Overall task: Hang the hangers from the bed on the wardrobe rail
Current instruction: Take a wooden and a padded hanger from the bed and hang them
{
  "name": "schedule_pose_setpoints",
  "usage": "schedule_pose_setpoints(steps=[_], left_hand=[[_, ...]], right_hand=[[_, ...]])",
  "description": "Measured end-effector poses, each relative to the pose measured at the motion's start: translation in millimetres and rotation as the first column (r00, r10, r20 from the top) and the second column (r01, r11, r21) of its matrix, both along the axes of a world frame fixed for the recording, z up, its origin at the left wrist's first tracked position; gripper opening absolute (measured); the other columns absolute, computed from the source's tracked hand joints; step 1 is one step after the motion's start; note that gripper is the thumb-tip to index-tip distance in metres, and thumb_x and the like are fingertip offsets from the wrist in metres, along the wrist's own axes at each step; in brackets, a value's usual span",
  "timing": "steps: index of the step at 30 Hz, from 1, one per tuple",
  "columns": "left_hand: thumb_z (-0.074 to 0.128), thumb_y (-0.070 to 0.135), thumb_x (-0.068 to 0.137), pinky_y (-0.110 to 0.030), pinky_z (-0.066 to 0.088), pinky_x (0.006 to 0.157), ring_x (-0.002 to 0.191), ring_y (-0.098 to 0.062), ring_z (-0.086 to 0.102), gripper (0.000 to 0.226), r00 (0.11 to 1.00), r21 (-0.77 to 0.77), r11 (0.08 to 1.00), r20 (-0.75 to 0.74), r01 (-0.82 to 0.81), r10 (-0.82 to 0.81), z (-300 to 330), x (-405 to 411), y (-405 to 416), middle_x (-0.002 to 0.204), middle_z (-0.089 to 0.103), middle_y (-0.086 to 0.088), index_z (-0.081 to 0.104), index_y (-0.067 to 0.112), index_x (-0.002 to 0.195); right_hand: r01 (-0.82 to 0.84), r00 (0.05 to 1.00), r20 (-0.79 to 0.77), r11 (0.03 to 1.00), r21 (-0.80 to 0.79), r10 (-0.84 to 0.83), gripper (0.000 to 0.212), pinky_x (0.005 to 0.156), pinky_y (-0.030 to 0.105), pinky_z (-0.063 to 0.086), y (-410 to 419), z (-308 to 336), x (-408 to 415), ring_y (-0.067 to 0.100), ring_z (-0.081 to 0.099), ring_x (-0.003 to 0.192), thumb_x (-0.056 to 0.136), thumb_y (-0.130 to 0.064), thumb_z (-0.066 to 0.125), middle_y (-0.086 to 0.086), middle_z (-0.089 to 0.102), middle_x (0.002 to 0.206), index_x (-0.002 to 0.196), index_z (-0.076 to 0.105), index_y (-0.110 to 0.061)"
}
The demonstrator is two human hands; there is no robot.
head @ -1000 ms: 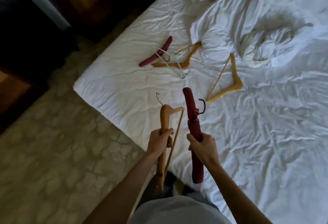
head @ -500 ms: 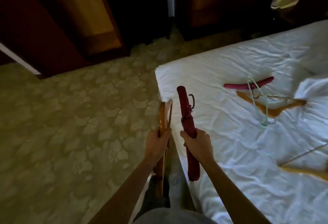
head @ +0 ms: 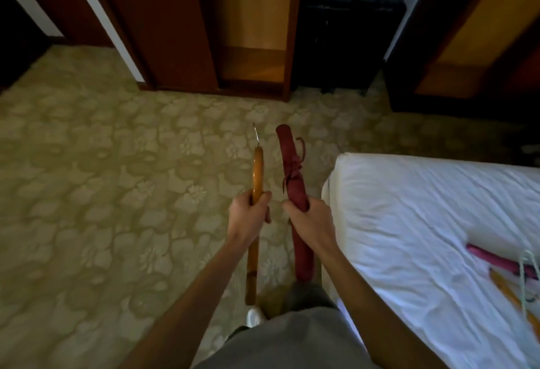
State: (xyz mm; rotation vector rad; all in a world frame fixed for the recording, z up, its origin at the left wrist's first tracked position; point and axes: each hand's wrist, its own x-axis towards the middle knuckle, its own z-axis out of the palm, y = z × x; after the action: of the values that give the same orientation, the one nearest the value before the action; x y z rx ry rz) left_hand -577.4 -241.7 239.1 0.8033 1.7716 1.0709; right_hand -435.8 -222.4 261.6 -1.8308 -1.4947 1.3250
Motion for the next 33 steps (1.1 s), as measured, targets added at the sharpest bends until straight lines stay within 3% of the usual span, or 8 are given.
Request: schedule_pose_setpoints(steps=[3, 8, 14, 19, 22, 24, 28, 33], left_hand=[[0.061, 0.022, 0.093, -0.027, 0.051, 0.052, 0.052, -0.017, 0.061, 0.027, 0.998, 0.0, 0.999, -0.041, -0.037, 0.037, -7, -25, 42, 0.063, 0.068, -0.016, 0.067, -0.001, 0.082], [0.06, 0.023, 0.093, -0.026, 0.051, 0.051, 0.051, -0.015, 0.06, 0.026, 0.996, -0.024, 0.998, -0.062, -0.06, 0.058, -26, -61, 148, 0.059, 0.066, -0.007, 0.067, 0.001, 0.081], [0.061, 0.023, 0.093, -0.045, 0.058, 0.06, 0.052, -0.017, 0.06, 0.026, 0.995, -0.028, 0.995, -0.047, -0.093, 0.092, -23, -99, 314, 0.053, 0.06, 0.002, 0.064, 0.007, 0.073], [0.06, 0.024, 0.097, -0.034, 0.056, 0.058, 0.052, -0.016, 0.061, 0.028, 0.989, -0.008, 0.992, -0.083, -0.126, 0.125, -1, -129, 433, 0.054, 0.061, 0.002, 0.064, 0.009, 0.073], [0.06, 0.023, 0.096, -0.035, 0.056, 0.057, 0.052, -0.017, 0.061, 0.029, 0.986, 0.011, 0.99, -0.09, -0.14, 0.14, 1, -152, 493, 0.054, 0.062, 0.0, 0.064, 0.008, 0.072], [0.06, 0.022, 0.096, -0.036, 0.055, 0.057, 0.052, -0.019, 0.061, 0.028, 0.985, 0.023, 0.989, -0.087, -0.145, 0.146, 0, -169, 529, 0.054, 0.062, 0.0, 0.063, 0.009, 0.071], [0.061, 0.019, 0.096, -0.025, 0.052, 0.05, 0.05, -0.014, 0.06, 0.026, 0.982, 0.034, 0.983, -0.057, -0.181, 0.183, -1, -207, 599, 0.054, 0.06, 0.002, 0.063, 0.008, 0.072], [0.062, 0.022, 0.096, -0.03, 0.056, 0.055, 0.051, -0.013, 0.061, 0.027, 0.979, 0.053, 0.98, -0.052, -0.194, 0.197, -6, -277, 701, 0.056, 0.062, 0.0, 0.063, 0.008, 0.073]], right_hand=[[-0.009, 1.0, -0.012, 1.0, -0.015, 0.009, 0.024, 0.055, 0.028, 0.052, 50, -6, -28, 0.02, 0.068, 0.06, 0.084, -0.041, 0.07, 0.005, 0.072, 0.068, 0.072, 0.068, -0.021], [-0.026, 0.999, -0.035, 0.995, -0.101, 0.022, 0.028, 0.068, 0.044, 0.059, 157, -30, -63, 0.028, 0.072, 0.067, 0.083, -0.044, 0.069, 0.01, 0.073, 0.071, 0.075, 0.07, -0.017], [-0.102, 0.994, -0.057, 0.99, -0.1, 0.096, 0.024, 0.063, 0.042, 0.06, 322, -29, -97, 0.03, 0.072, 0.067, 0.086, -0.042, 0.068, 0.011, 0.072, 0.072, 0.079, 0.071, -0.019], [-0.117, 0.993, -0.029, 0.992, -0.05, 0.116, 0.024, 0.057, 0.034, 0.055, 455, -9, -120, 0.021, 0.068, 0.057, 0.086, -0.041, 0.069, 0.008, 0.071, 0.069, 0.075, 0.07, -0.019], [-0.125, 0.992, -0.038, 0.991, -0.056, 0.122, 0.031, 0.052, 0.03, 0.051, 521, -3, -141, 0.015, 0.062, 0.051, 0.085, -0.044, 0.068, 0.007, 0.068, 0.063, 0.072, 0.069, -0.015], [-0.133, 0.99, -0.048, 0.989, -0.07, 0.13, 0.031, 0.053, 0.032, 0.053, 562, -3, -159, 0.018, 0.064, 0.052, 0.084, -0.045, 0.068, 0.005, 0.065, 0.06, 0.072, 0.068, -0.016], [-0.159, 0.987, -0.043, 0.985, -0.06, 0.156, 0.03, 0.054, 0.031, 0.055, 639, -5, -206, 0.018, 0.064, 0.052, 0.086, -0.042, 0.068, 0.009, 0.07, 0.065, 0.073, 0.069, -0.016], [-0.186, 0.983, 0.001, 0.982, -0.018, 0.186, 0.028, 0.047, 0.021, 0.048, 740, -3, -284, 0.013, 0.064, 0.051, 0.088, -0.04, 0.068, 0.01, 0.073, 0.07, 0.073, 0.068, -0.017]])
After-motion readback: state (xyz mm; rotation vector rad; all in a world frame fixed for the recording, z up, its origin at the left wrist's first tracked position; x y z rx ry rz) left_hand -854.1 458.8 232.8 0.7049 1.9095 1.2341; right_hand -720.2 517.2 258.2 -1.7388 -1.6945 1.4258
